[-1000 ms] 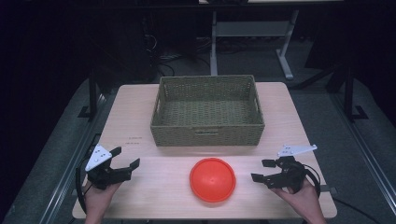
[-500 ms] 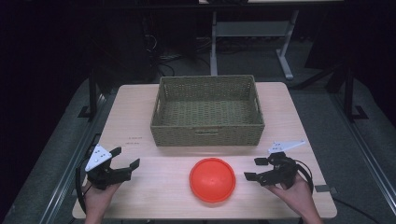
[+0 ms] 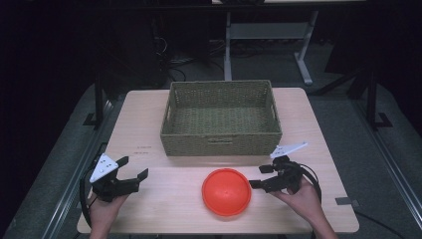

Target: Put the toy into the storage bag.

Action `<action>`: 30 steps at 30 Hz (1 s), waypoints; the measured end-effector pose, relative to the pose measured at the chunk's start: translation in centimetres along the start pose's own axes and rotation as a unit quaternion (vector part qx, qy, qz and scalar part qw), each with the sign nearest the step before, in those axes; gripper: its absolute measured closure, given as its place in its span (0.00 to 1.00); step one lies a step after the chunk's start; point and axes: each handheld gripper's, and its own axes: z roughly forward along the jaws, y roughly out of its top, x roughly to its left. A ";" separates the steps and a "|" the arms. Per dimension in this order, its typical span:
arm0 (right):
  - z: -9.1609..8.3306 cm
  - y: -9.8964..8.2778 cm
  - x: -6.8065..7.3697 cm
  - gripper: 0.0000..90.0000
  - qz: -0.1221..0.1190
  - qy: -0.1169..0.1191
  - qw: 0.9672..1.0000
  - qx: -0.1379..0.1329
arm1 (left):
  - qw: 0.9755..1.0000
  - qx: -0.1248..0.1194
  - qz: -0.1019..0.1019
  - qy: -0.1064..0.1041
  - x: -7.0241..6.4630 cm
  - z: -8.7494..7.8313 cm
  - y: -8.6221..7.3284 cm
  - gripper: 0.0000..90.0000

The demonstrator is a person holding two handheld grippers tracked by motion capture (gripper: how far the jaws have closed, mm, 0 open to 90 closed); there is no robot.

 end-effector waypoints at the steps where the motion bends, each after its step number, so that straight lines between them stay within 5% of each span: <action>1: 0.3 0.1 0.0 0.30 0.004 0.000 1.000 0.005 | 1.000 -0.002 0.000 0.000 0.0 0.0 0.0 0.17; 11: 2.7 0.1 -0.9 0.34 0.017 0.008 0.999 0.033 | 1.000 -0.005 -0.002 0.001 0.1 -0.1 0.0 0.17; 30: 4.1 -0.3 -1.7 0.46 0.034 0.024 0.998 0.057 | 1.000 -0.004 -0.002 0.001 0.0 -0.1 0.0 0.17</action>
